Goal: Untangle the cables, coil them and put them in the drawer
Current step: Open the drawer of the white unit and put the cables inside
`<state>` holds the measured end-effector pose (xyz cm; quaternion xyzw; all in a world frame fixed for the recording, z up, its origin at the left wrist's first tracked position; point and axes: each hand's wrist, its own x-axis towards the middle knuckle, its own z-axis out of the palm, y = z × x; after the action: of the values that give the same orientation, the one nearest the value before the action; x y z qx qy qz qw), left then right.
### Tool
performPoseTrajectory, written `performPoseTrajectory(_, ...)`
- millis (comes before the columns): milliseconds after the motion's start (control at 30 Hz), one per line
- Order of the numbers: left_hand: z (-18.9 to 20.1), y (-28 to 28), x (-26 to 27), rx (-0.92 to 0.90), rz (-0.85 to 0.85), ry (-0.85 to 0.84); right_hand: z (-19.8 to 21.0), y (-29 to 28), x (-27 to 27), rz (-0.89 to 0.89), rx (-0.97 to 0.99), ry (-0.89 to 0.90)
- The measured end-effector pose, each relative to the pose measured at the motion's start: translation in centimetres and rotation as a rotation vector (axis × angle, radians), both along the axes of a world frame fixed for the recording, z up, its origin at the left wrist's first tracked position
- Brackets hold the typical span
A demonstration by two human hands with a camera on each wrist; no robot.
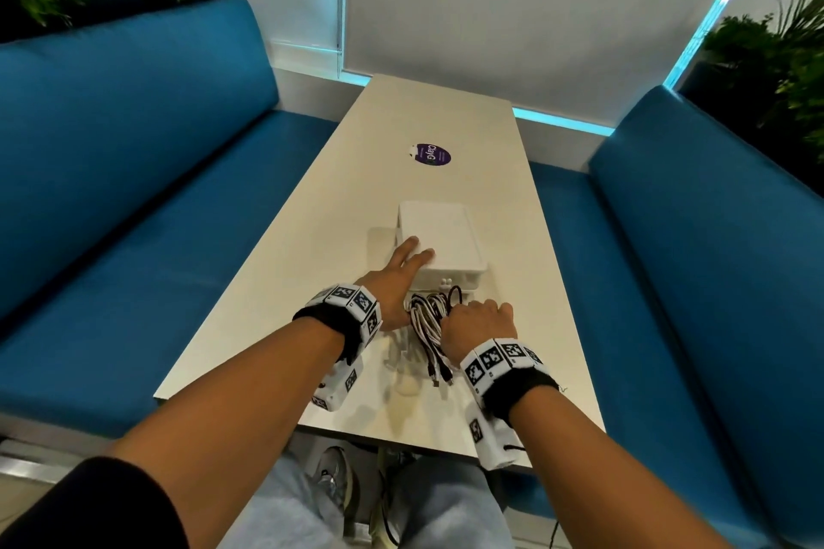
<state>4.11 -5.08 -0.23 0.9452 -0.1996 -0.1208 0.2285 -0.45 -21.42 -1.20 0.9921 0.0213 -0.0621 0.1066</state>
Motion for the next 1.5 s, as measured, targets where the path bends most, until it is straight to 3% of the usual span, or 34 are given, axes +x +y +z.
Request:
performPoseTrajectory(200,-0.3,0.0,0.2,0.003,0.002,-0.007,-0.3,0.0,0.8,-0.047,-0.027,-0.027)
performPoseTrajectory(400,-0.7,0.2,0.6,0.003,-0.009,-0.02,0.7,-1.3,1.2,0.032,0.252,-0.189)
performPoseTrajectory(567,-0.6,0.2,0.7,0.005,-0.011,-0.021,0.0,-0.7,1.0,0.088,0.323,-0.115)
performPoseTrajectory(733,-0.2,0.2,0.3,0.037,-0.01,-0.022,0.3,-0.4,1.4,0.072,0.178,-0.123)
performPoseTrajectory(900,0.3,0.1,0.2,0.065,-0.005,-0.031,0.3,0.1,0.8,0.088,0.202,-0.027)
performPoseTrajectory(1033,-0.2,-0.2,0.1,0.079,0.024,-0.078,0.7,-0.2,0.7,0.127,0.311,0.01)
performPoseTrajectory(1167,-1.3,-0.5,0.2,0.085,0.045,-0.121,0.5,0.0,0.3,0.158,0.395,-0.107)
performPoseTrajectory(1367,-2.7,-0.3,0.8,-0.001,0.061,-0.146,0.3,0.4,0.2,0.139,0.578,-0.136)
performPoseTrajectory(1500,-3.1,-0.5,1.0,-0.071,0.056,-0.123,0.6,0.7,0.6,0.187,0.529,-0.045)
